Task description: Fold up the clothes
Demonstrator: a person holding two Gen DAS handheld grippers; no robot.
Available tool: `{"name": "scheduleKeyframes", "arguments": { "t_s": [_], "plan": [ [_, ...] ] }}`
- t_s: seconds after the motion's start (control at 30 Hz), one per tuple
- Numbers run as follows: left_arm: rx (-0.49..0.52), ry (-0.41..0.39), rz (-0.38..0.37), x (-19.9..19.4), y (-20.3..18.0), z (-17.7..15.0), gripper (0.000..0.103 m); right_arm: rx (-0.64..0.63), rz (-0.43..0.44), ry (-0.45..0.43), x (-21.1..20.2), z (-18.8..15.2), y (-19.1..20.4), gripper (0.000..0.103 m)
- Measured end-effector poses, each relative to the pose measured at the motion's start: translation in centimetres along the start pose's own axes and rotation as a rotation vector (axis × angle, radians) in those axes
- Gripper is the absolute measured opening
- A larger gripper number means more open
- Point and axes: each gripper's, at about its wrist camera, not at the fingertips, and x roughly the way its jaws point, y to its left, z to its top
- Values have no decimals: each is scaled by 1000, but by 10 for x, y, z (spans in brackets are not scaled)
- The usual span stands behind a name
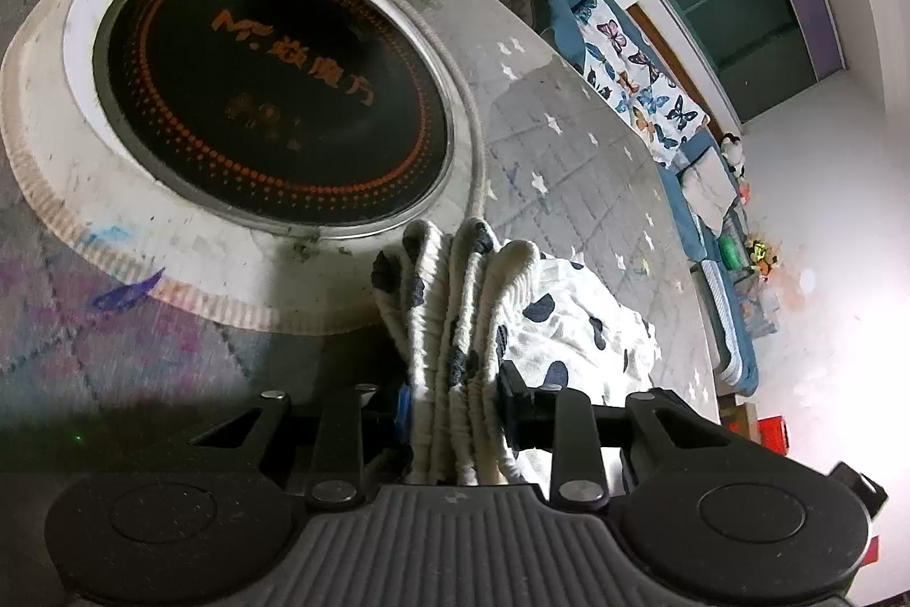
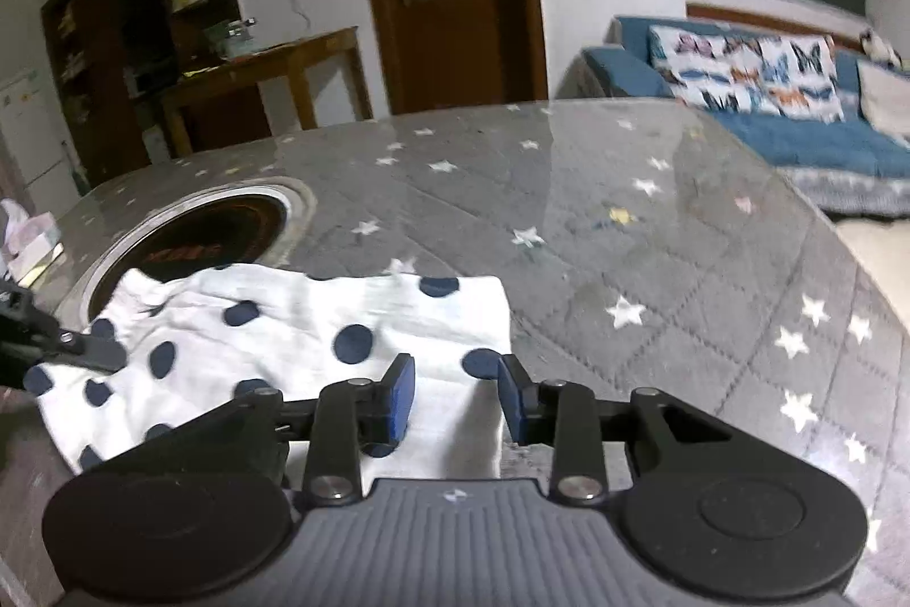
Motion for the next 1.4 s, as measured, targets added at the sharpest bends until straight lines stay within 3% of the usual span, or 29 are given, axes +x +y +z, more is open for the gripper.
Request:
{"name": "scheduleKeyframes", "arguments": {
  "t_s": [0.17, 0.27, 0.5, 0.57, 0.63, 0.77, 1.1, 1.4],
  "plan": [
    [29, -12, 18, -1, -7, 2, 31, 115, 43, 10, 5, -6, -13, 33],
    [46, -18, 30, -2, -13, 3, 31, 121, 15, -4, 6, -8, -12, 33],
    [97, -19, 66, -2, -29, 5, 31, 149, 39, -12, 4, -13, -15, 34],
    [111, -21, 75, -1, -33, 6, 31, 147, 54, -9, 3, -15, -14, 26],
    [128, -24, 83, -1, -38, 7, 30, 144, 70, -11, 1, -14, -12, 10],
    [162, -32, 92, -1, -52, 10, 30, 154, 89, -56, -9, -8, -14, 6],
    [252, -50, 80, 14, -108, 32, 29, 98, 40, -175, -36, 50, -33, 5],
    [302, -53, 91, 61, -155, 54, 29, 69, -42, -183, -25, 97, -66, 5]
  ]
}}
